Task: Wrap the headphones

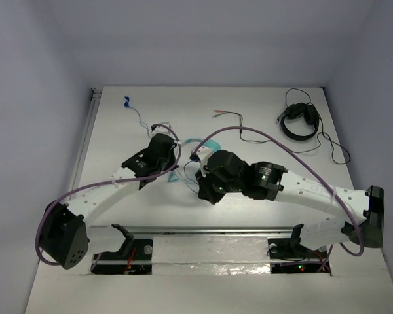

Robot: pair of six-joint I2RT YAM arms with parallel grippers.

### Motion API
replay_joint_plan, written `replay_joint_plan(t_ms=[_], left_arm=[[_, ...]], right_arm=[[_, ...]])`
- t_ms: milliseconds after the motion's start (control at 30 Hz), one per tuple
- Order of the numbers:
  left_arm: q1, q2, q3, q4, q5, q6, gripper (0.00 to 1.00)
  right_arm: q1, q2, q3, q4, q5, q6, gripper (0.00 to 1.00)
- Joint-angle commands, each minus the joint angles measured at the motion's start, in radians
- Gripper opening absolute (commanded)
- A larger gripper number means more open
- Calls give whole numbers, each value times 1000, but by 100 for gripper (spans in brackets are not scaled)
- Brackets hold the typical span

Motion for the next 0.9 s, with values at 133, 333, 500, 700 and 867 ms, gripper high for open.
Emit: replay_joint_plan(t_ms=[133, 333, 500, 700, 867], left_arm=[[-24, -226, 50, 23, 23, 23, 0], [-24, -260, 115, -48, 44, 68, 0], [-24, -237, 102, -115, 141, 149, 0], [-24, -287, 87, -138, 210, 215, 0], [-24, -340, 76, -121, 301, 258, 0]], right_arm=[[-16, 34, 99, -223, -2, -99, 0], [-16, -23, 37, -241, 62, -27, 0], [-16, -82, 60, -321, 174, 2, 0], [-66, -81, 83, -343, 234, 4, 0], [-90, -41, 96, -340, 265, -35, 0]])
